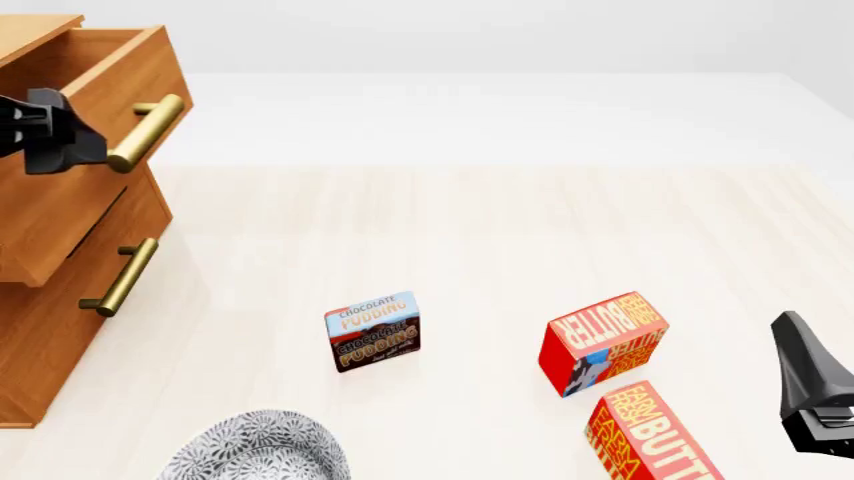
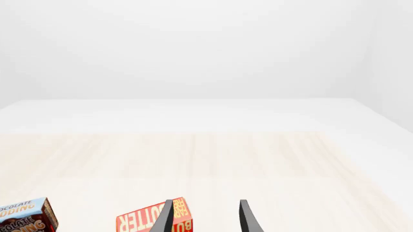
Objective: Put the chocolate pudding in the top drawer of the cabinet and close it.
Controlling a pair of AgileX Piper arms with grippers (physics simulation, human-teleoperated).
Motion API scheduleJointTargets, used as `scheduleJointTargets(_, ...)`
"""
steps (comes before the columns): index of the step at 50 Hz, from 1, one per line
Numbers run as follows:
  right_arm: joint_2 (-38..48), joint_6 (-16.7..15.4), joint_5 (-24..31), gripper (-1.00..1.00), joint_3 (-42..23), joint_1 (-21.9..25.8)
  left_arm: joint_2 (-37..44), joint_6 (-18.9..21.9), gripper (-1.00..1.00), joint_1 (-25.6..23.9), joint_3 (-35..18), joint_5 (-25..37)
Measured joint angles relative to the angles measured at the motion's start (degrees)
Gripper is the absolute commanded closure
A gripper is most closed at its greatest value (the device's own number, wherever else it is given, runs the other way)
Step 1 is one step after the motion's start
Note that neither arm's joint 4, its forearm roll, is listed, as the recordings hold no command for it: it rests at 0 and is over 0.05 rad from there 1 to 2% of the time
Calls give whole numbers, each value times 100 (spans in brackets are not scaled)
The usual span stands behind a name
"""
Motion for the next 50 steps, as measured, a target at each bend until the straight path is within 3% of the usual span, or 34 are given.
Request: scheduleJointTargets(50, 1, 0, 0, -100, 0, 0, 170, 104, -100, -533, -186, 58)
